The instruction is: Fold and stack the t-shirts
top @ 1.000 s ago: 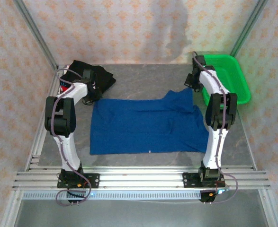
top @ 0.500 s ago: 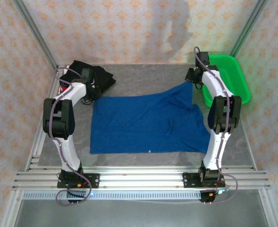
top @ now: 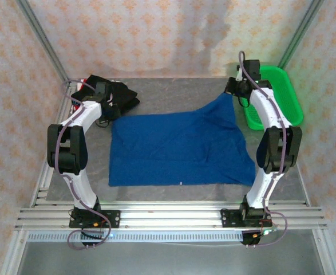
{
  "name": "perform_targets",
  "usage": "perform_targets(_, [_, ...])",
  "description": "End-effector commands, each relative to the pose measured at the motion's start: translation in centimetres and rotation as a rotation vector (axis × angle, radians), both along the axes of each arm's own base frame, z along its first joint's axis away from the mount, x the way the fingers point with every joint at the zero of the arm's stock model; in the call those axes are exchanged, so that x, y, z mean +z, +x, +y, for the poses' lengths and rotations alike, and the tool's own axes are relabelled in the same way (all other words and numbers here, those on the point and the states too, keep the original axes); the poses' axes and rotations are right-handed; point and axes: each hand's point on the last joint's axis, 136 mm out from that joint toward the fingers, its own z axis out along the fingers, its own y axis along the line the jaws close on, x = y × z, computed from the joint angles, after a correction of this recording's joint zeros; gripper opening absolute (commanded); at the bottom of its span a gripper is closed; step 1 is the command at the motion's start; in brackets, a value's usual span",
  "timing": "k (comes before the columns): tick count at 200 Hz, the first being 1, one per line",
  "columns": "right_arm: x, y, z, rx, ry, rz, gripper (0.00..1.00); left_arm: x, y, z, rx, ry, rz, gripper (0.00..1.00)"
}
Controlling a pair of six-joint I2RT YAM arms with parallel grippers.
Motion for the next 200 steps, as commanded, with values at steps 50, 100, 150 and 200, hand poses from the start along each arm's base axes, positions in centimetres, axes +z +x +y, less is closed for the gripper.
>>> perform_targets(50, [1.9,-7.0,-0.3,0.017,-0.034,-0.015,0.00,2.2,-2.6,0.9,-0.027,0.064,0.002,0.00])
perform_targets(100, [-0.3,-12.3,-0.9,-0.018,-0.044,0.051,0.00,1.0,-5.1,1.9,-0.034,0.132,0.055,0.00])
perform_targets(150, [-2.7,-16.7,-1.6,-0.049,-0.058,0.125,0.00,0.7,-6.7,2.2,-0.032,0.153,0.064,0.00])
perform_targets(200, [-4.8,-19.3,-2.5,-0.089,-0.088,0.188,0.00,-0.9,-10.0,2.8,0.007,0.173,0.121,0.00])
